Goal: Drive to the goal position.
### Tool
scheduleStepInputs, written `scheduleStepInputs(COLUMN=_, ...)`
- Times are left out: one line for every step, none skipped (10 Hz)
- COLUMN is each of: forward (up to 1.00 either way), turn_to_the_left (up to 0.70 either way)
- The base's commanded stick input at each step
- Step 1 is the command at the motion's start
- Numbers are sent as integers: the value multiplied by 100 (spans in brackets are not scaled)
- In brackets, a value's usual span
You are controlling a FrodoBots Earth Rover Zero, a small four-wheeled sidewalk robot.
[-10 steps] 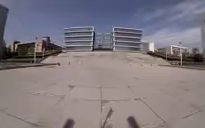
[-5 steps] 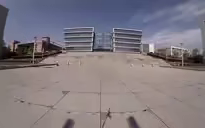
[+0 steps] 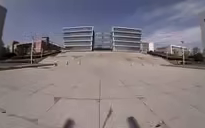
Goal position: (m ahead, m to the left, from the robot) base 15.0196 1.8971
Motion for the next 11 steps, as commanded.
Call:
scheduleStepInputs(forward=70, turn_to_the_left=0)
scheduleStepInputs(forward=70, turn_to_the_left=0)
scheduleStepInputs(forward=70, turn_to_the_left=0)
scheduleStepInputs(forward=70, turn_to_the_left=0)
scheduleStepInputs(forward=70, turn_to_the_left=0)
scheduleStepInputs(forward=70, turn_to_the_left=0)
scheduleStepInputs(forward=70, turn_to_the_left=0)
scheduleStepInputs(forward=70, turn_to_the_left=0)
scheduleStepInputs(forward=70, turn_to_the_left=0)
scheduleStepInputs(forward=70, turn_to_the_left=0)
scheduleStepInputs(forward=70, turn_to_the_left=0)
